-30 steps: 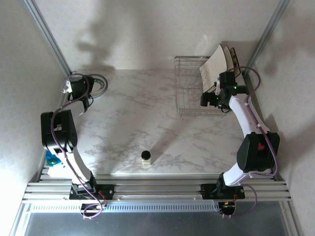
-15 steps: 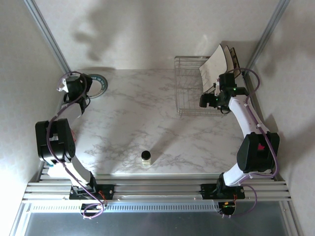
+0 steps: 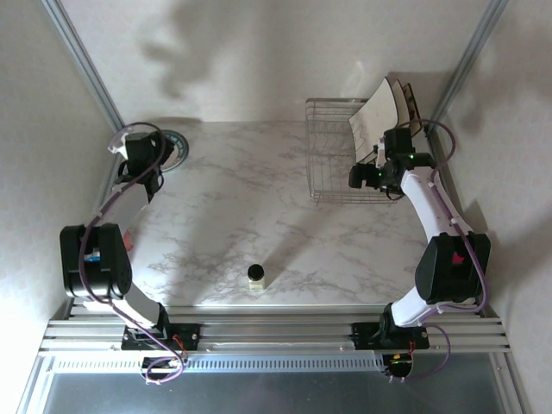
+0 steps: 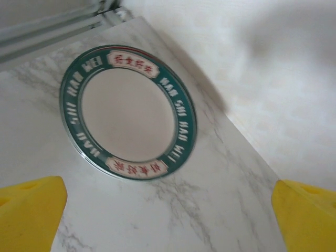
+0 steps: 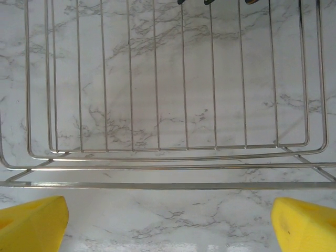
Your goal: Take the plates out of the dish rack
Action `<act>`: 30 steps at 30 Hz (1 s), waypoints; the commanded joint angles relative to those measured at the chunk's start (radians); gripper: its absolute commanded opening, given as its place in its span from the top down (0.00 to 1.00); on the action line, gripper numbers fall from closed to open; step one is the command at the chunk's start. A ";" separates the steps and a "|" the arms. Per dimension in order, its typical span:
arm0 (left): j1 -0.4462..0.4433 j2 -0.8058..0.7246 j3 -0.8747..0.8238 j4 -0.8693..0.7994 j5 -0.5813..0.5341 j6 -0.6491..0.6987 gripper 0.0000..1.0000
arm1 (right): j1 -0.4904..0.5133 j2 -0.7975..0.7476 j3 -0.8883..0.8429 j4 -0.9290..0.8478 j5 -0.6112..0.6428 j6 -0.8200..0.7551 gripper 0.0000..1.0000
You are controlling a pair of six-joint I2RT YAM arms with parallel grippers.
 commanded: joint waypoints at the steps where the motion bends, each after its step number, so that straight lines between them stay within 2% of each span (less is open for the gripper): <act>1: -0.080 -0.073 0.060 -0.139 -0.074 0.198 0.01 | -0.008 -0.042 0.052 -0.009 -0.015 -0.002 0.01; 5: -0.165 -0.084 0.122 -0.283 -0.116 0.302 0.00 | -0.010 -0.020 0.116 -0.041 0.007 -0.016 0.01; 13: -0.225 -0.028 0.261 -0.540 0.053 0.421 0.01 | -0.011 0.008 0.241 -0.076 0.028 -0.035 0.01; 21: -0.240 0.020 0.295 -0.603 0.173 0.484 0.00 | -0.015 0.170 0.498 -0.147 0.097 -0.079 0.01; 30: -0.259 0.096 0.335 -0.622 0.176 0.515 0.01 | -0.046 0.409 0.826 -0.225 0.155 -0.118 0.01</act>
